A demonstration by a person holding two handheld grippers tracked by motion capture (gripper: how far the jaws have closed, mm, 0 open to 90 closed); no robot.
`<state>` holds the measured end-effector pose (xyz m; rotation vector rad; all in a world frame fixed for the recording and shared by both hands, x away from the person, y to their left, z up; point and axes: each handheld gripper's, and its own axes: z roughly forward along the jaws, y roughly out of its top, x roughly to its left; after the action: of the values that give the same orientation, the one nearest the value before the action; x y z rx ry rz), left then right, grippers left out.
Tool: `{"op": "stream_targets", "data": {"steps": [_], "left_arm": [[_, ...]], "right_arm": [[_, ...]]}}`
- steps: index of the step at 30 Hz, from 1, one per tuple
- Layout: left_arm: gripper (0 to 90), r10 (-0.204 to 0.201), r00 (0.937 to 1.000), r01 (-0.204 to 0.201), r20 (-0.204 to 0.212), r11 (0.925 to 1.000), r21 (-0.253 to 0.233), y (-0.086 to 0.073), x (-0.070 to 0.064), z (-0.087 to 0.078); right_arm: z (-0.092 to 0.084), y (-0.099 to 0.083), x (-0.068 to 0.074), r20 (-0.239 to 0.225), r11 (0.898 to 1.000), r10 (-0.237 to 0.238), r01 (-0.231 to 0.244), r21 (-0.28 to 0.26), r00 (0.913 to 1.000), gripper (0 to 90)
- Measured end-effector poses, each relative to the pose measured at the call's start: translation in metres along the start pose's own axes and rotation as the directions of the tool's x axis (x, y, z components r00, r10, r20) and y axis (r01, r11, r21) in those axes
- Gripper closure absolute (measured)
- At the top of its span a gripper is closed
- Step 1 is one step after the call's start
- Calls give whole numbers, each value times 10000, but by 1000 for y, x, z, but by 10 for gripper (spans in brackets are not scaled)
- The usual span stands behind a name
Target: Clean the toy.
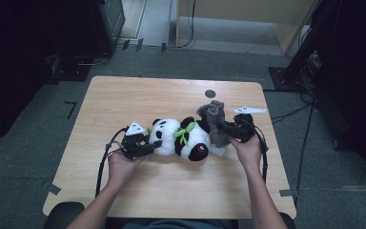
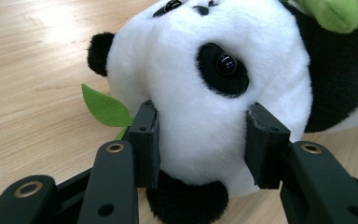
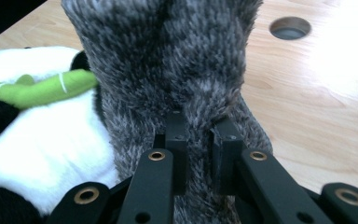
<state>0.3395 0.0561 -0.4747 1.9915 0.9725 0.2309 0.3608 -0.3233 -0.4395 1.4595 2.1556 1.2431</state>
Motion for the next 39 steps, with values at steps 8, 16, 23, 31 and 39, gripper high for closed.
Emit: {"op": "stream_targets", "data": {"steps": [8,16,23,31,39], "left_arm": [[552,-251,9989,242,-392,9994,-229,3,7,3],[548,-410,9974,395,-601,9989,-247,5,12,4],[549,-493,9975,485,-500,9987,-169,6,11,3],[546,-342,9986,337,-413,9994,-117,4,11,3],[543,-338,9988,333,-362,9994,-129,3,11,3]], "right_arm": [[-31,7,17,-455,9976,-271,241,-655,9986,813],[-42,16,61,-1364,9894,-1389,1316,-610,9809,813],[-25,11,98,-2144,9717,-2293,2361,66,9495,807],[-13,0,89,-1838,9698,-2398,2437,-14,9533,805],[-13,-7,70,-1453,9823,-1836,1871,104,9722,808]]}}
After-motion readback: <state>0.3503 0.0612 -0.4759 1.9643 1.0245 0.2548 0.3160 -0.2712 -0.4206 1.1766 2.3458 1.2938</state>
